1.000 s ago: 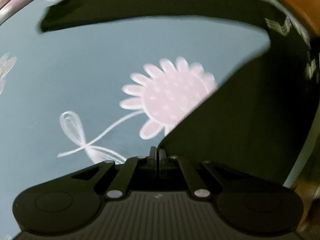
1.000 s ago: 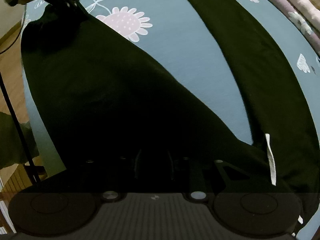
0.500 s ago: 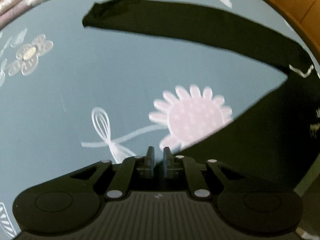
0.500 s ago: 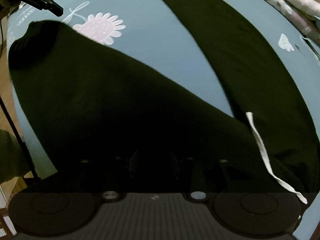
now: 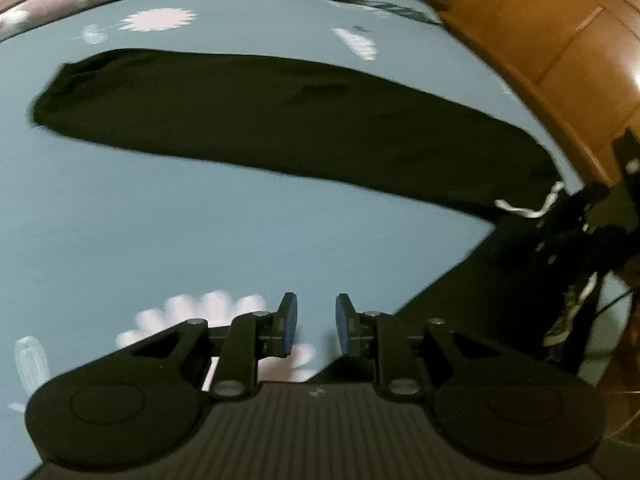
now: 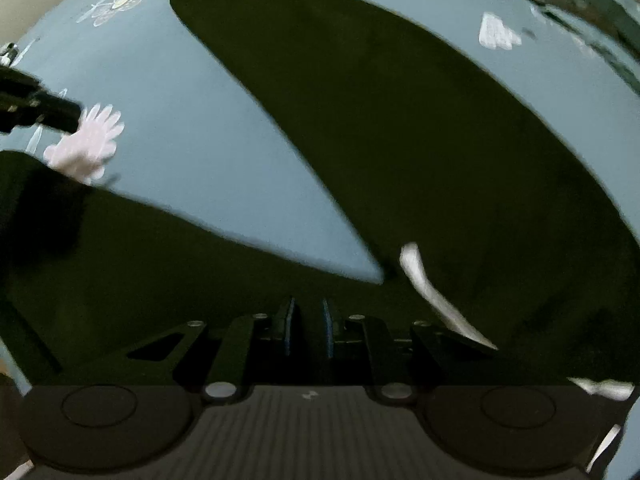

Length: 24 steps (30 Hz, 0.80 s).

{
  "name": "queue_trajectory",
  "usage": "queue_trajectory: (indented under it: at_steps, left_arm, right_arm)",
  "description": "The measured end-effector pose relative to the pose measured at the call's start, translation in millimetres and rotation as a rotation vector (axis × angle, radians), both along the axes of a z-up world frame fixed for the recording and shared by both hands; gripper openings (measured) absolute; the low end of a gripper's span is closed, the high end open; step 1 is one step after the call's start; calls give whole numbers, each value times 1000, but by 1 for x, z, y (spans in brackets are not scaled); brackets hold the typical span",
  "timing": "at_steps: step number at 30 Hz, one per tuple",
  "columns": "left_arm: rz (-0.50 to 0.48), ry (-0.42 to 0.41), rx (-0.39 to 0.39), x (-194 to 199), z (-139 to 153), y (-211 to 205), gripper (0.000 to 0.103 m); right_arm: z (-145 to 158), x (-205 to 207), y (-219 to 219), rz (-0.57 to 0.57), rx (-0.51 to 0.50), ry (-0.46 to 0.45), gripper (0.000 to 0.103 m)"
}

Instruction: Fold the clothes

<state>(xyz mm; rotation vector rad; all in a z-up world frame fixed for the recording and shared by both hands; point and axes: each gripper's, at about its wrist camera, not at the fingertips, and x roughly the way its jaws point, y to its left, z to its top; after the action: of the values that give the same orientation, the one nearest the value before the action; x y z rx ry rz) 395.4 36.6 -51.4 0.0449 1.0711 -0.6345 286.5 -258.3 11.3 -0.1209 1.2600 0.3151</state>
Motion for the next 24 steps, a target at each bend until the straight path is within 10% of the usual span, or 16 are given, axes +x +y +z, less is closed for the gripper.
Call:
queue_trajectory:
  at_steps: [24]
  left_arm:
    - [-315, 178, -180, 2, -42, -180, 31]
  right_arm:
    - [-9, -66, -52, -194, 135, 88, 18]
